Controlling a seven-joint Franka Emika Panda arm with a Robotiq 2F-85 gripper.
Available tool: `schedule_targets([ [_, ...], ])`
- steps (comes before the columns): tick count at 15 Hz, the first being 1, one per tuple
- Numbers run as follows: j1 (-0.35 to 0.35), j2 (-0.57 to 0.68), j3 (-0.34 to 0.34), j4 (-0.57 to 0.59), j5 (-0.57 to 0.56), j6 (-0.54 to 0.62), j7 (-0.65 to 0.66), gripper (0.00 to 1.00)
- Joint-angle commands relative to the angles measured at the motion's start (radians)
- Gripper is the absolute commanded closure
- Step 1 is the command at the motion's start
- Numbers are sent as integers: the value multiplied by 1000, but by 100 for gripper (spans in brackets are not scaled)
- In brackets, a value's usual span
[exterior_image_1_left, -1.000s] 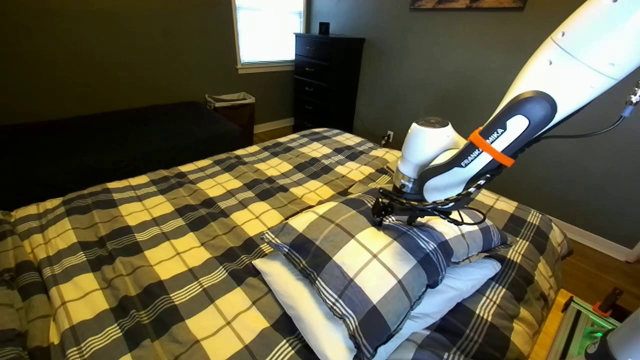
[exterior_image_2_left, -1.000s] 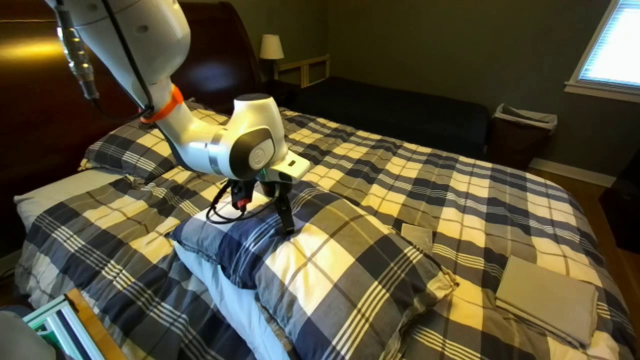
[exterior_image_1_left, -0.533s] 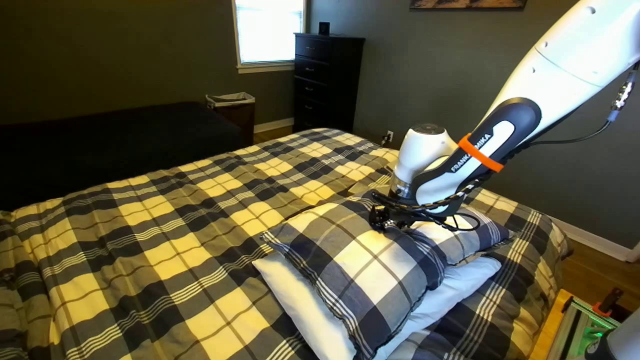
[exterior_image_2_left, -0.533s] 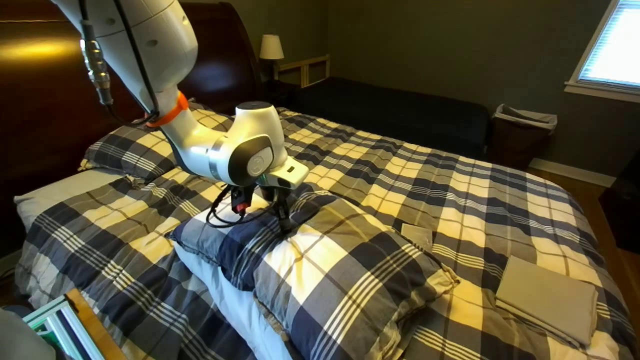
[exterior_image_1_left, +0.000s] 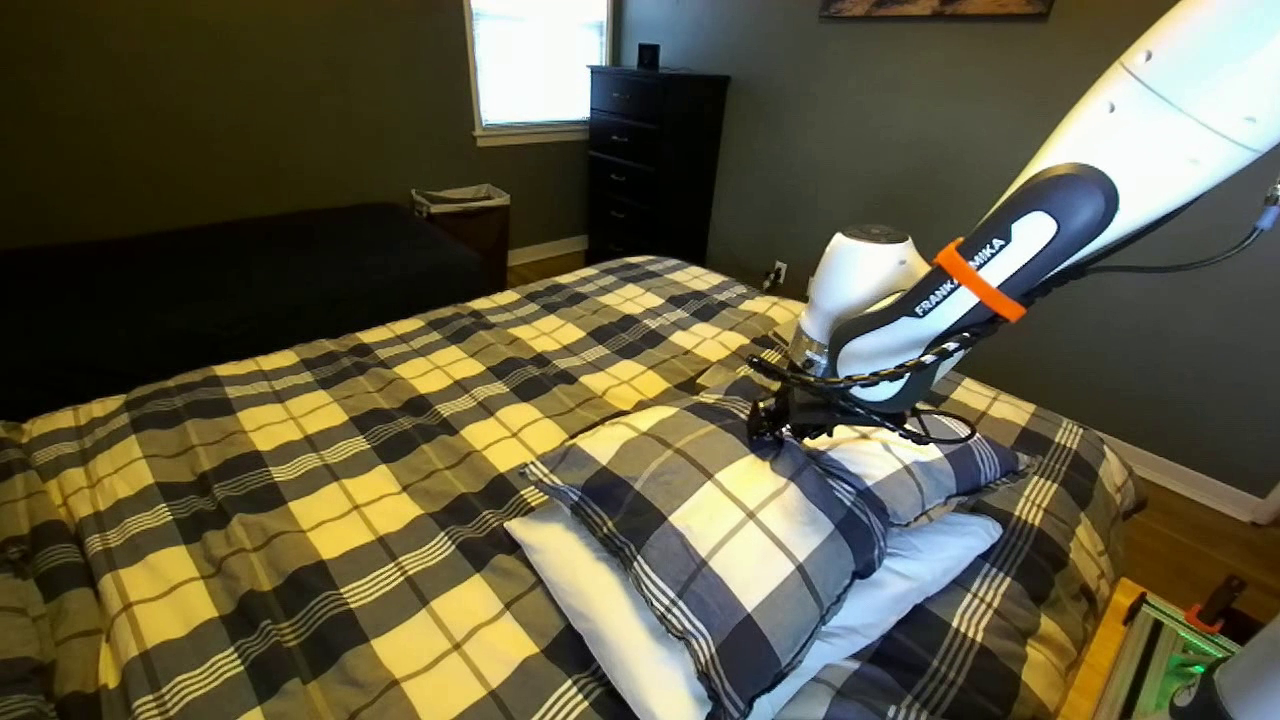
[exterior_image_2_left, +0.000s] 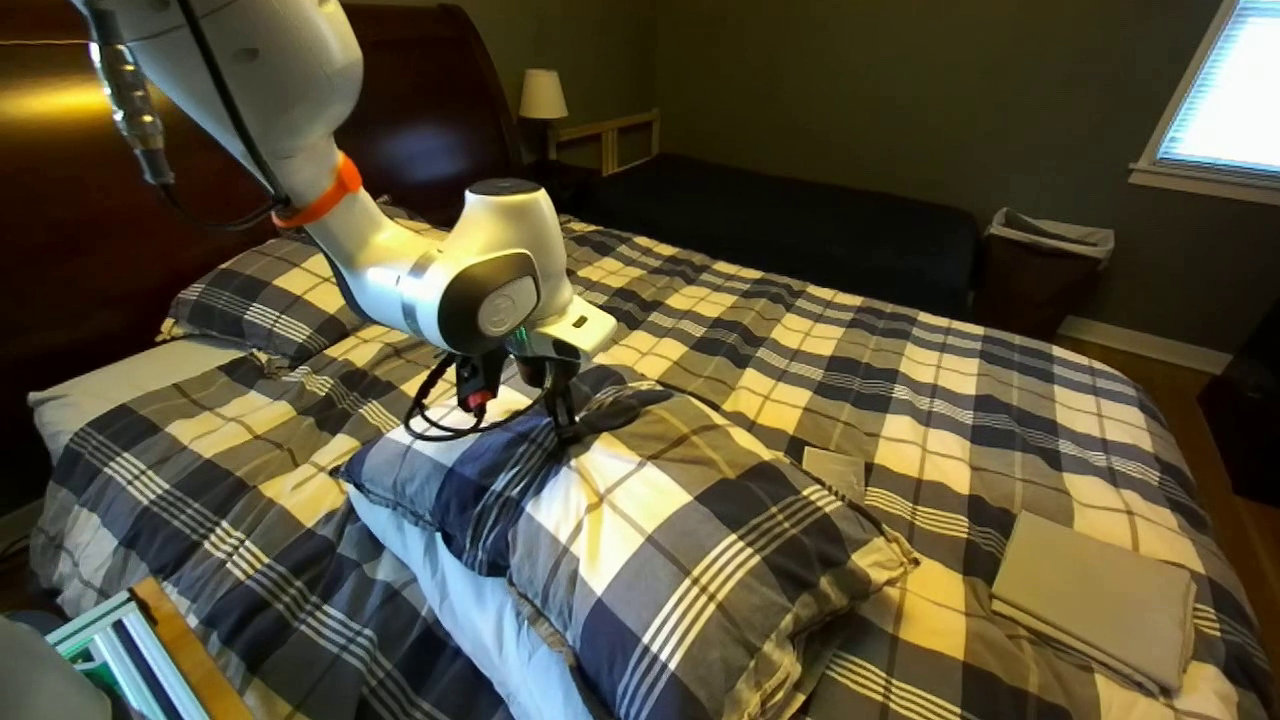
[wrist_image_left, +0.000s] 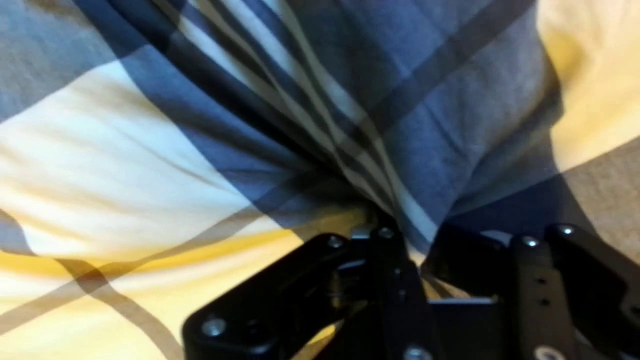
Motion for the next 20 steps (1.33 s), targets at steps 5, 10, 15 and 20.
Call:
schedule_targets([
  [5, -37, -254, 5, -56, -94, -252, -26, 99],
  [10, -111, -365, 38, -28, -244, -368, -19, 99],
  [15, -174, -458, 69, -9, -329, -436, -29, 99],
  [20, -196, -447, 78, -6, -300, -432, -55, 96],
])
